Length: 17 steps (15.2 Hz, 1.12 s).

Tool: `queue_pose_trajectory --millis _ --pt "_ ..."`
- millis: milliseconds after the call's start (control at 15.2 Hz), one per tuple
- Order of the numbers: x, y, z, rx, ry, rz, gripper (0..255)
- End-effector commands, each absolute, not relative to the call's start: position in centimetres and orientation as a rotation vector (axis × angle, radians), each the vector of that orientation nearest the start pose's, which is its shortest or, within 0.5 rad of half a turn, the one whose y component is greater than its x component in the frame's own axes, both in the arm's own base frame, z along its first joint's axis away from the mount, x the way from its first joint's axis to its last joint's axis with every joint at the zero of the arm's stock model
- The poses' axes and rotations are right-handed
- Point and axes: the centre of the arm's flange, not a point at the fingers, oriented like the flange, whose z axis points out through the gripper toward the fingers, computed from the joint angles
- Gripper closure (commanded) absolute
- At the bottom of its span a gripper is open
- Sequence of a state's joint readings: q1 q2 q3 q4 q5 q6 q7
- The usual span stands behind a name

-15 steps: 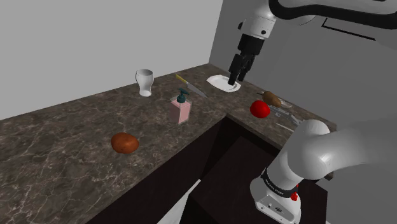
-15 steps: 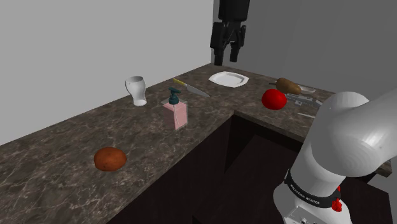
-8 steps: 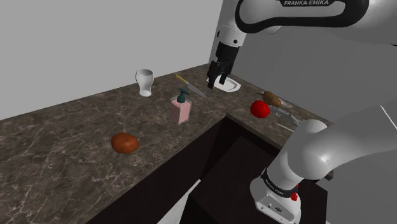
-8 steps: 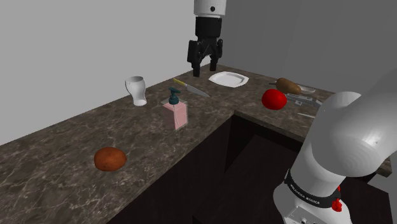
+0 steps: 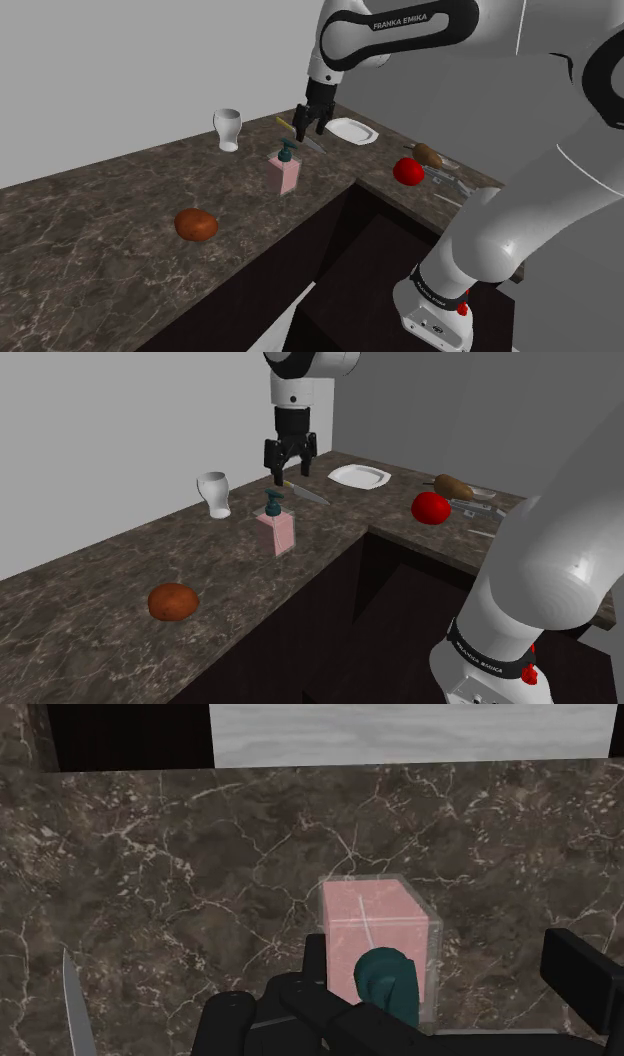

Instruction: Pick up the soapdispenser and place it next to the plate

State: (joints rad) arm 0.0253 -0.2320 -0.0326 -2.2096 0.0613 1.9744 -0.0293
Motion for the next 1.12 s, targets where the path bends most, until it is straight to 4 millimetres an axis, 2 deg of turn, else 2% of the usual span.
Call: queue_pose_trajectory --millis 0,264,330,792,1056 --pt "50.2 0.5 46.1 -3.086 0.009 -0.001 0" --pt "54.6 0.7 43.4 -3.104 0.024 -0.008 0" --pt "54.7 0.7 43.3 -3.104 0.024 -0.008 0" --pt "54.8 0.9 39.3 -3.104 0.024 -0.008 0" --pt "54.8 0.9 39.3 -3.104 0.024 -0.008 0"
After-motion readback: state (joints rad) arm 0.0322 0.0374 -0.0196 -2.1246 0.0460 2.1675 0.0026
